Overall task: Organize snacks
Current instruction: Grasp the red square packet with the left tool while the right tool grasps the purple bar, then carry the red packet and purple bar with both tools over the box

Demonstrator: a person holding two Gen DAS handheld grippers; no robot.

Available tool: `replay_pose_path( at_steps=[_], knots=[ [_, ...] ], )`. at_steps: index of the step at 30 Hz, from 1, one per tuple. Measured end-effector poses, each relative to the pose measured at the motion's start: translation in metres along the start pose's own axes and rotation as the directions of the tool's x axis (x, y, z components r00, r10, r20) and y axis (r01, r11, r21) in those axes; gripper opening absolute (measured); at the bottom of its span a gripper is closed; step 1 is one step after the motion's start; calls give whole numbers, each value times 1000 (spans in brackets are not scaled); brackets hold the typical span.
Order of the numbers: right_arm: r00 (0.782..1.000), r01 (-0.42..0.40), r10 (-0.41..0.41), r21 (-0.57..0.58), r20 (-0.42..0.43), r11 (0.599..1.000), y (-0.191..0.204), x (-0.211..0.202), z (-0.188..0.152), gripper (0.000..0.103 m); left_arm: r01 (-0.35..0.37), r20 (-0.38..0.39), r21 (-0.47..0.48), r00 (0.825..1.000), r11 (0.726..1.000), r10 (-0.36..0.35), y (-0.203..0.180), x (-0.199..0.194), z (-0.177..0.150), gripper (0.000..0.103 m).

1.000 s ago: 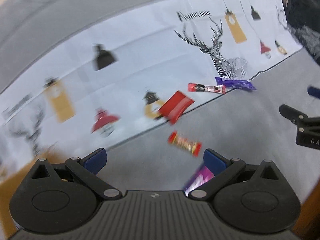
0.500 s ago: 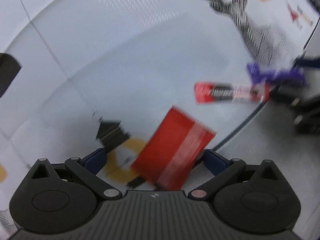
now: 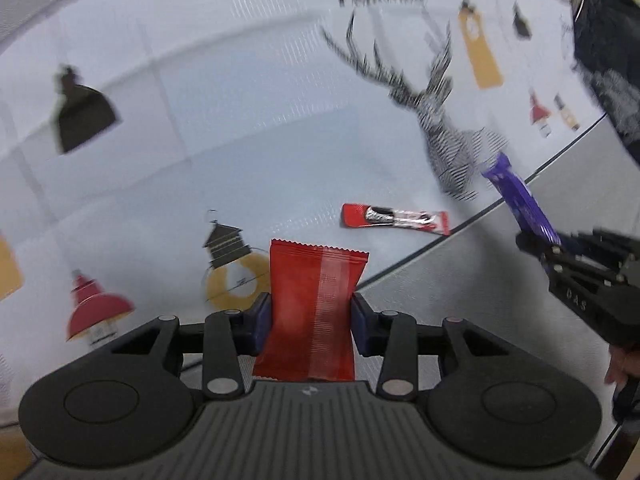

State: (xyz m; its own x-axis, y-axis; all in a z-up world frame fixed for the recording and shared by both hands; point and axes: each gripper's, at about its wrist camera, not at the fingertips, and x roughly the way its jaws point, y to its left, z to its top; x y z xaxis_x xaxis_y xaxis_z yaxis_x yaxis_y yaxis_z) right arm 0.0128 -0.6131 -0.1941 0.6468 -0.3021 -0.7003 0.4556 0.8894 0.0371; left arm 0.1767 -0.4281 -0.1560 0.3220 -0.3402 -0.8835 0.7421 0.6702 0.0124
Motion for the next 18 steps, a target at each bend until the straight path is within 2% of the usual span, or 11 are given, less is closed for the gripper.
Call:
replay_pose_path(
  at_steps=[4,7,12,18],
  knots=[
    [997,-22,17,64,74,998,12,-71,-10,16,-22,86,-8,996,1000,23,-2,-73,-26,45],
    [989,-97,83,121,122,988,28,-135,-22,16,-36,156,-3,987,999,36,-4,-141,-65,46],
    [972,-197,172,157,158,968,79,-229,-56,16,-41,172,-55,984,998,50,-1,-225,-135,46],
    [943,-320,306,104,129,942,158,-314,-99,16,-120,201,-113,969,986,141,9,-311,-227,46]
  ],
)
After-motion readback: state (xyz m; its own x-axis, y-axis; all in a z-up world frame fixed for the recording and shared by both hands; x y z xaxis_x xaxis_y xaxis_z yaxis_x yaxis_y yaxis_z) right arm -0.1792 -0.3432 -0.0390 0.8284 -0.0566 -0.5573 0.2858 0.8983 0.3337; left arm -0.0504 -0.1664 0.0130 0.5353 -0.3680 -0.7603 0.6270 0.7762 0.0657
